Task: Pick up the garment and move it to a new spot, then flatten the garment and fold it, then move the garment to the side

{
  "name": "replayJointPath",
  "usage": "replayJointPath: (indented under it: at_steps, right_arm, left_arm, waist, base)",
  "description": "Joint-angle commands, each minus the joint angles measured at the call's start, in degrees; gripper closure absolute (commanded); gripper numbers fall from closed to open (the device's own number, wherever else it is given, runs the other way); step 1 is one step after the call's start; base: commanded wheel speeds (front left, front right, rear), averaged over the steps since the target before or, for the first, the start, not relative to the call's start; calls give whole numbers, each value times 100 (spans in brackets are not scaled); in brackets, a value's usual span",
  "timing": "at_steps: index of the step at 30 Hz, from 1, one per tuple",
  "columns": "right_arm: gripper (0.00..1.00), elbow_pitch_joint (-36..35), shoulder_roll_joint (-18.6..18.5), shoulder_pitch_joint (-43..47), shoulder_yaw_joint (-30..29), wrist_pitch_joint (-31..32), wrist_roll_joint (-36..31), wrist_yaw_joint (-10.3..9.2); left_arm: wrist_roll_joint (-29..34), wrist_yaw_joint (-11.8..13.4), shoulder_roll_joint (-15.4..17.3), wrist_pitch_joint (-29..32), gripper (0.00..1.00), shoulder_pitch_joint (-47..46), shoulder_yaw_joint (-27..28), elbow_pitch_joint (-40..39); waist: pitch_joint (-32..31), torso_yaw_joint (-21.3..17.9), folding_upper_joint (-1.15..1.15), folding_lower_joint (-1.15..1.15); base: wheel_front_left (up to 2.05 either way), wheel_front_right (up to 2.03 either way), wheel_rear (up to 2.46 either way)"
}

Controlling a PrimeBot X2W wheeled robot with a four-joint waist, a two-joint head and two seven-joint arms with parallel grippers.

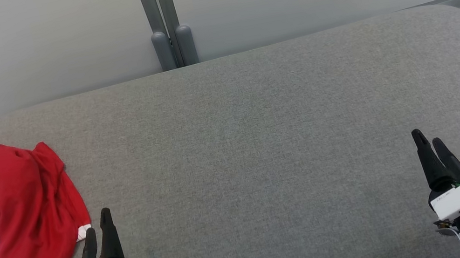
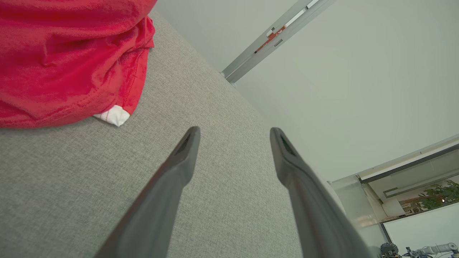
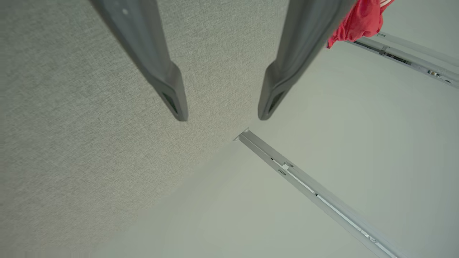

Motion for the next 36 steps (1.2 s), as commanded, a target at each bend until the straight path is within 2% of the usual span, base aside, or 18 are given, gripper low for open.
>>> replayJointPath:
  at_steps: [1,17,36]
  right_arm:
    - [0,-74,-60,-61,25,-84,-307,1]
    - [0,123,-125,-94,162,-380,-1756,2]
    - [0,-80,-113,-33,43,-674,-2990,2]
  left_arm:
    - [258,38,52,-65,0,-28,-25,-37]
    - [1637,280,169,-361,0,70,-212,-91]
    - [2849,494,299,-657,0,221,-519,-508]
  waist:
    - [1,-7,0,0]
    - [14,-39,0,0]
    - [31,-50,0,0]
  base:
    - [0,0,0]
    - [0,0,0]
    - [0,0,0]
